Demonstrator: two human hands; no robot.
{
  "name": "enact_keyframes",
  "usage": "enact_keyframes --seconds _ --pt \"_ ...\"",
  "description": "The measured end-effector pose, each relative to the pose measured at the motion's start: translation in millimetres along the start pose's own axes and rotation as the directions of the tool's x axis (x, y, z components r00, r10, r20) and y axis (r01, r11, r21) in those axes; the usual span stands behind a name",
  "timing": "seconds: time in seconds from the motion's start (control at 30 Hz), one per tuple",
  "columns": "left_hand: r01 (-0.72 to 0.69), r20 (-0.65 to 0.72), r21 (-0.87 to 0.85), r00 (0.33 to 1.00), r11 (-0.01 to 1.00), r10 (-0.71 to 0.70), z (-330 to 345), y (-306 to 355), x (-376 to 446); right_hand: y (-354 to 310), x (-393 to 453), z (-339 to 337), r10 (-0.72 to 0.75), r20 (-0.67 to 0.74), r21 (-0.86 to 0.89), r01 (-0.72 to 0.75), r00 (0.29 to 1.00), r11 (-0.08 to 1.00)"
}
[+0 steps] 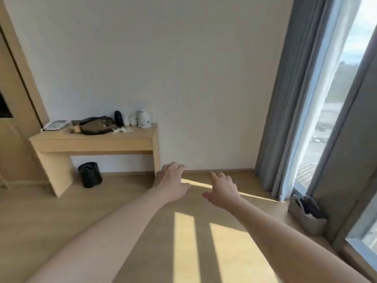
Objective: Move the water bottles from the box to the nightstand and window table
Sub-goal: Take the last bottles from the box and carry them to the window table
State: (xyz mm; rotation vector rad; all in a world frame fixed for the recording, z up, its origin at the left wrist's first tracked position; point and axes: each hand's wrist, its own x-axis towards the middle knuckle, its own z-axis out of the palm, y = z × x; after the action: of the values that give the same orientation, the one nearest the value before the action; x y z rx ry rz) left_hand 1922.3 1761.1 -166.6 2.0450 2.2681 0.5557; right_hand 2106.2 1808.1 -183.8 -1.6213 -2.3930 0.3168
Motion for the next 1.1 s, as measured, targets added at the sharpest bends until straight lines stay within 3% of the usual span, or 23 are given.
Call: enact_keyframes --seconds 0.23,0.53,0.67,0.87,1.1 --pt "0.274 -0.07 0.005 0.96 0.962 -0.273 -51.9 -184.7 -47.2 -186.9 45.3 65.3 -0.319 0.093 -0.049 0.324 0.943 0.945" --pt "0.568 -0.153 0.059 0.818 0.821 -0.555 -98.4 -350.1 -95.4 -364.2 104.8 155.5 -0.587 0.223 0.011 0.601 0.778 0.799" --pt "0.662 -0.19 0.046 0.741 0.748 -0.644 -116.0 -418.6 -89.1 -444.7 147.4 191.8 -0.693 0.247 0.075 0.7 0.677 0.71" --pt "0.773 -0.2 0.203 0.634 0.601 -0.747 -158.7 -515.0 -61.2 -562.1 225.2 225.3 -0.792 0.277 0.147 0.791 0.544 0.594" --pt "0.869 -0.232 0.176 0.493 0.462 -0.839 -190.5 -605.5 -39.0 -675.1 288.0 254.0 -0.859 0.297 0.207 0.851 0.416 0.483"
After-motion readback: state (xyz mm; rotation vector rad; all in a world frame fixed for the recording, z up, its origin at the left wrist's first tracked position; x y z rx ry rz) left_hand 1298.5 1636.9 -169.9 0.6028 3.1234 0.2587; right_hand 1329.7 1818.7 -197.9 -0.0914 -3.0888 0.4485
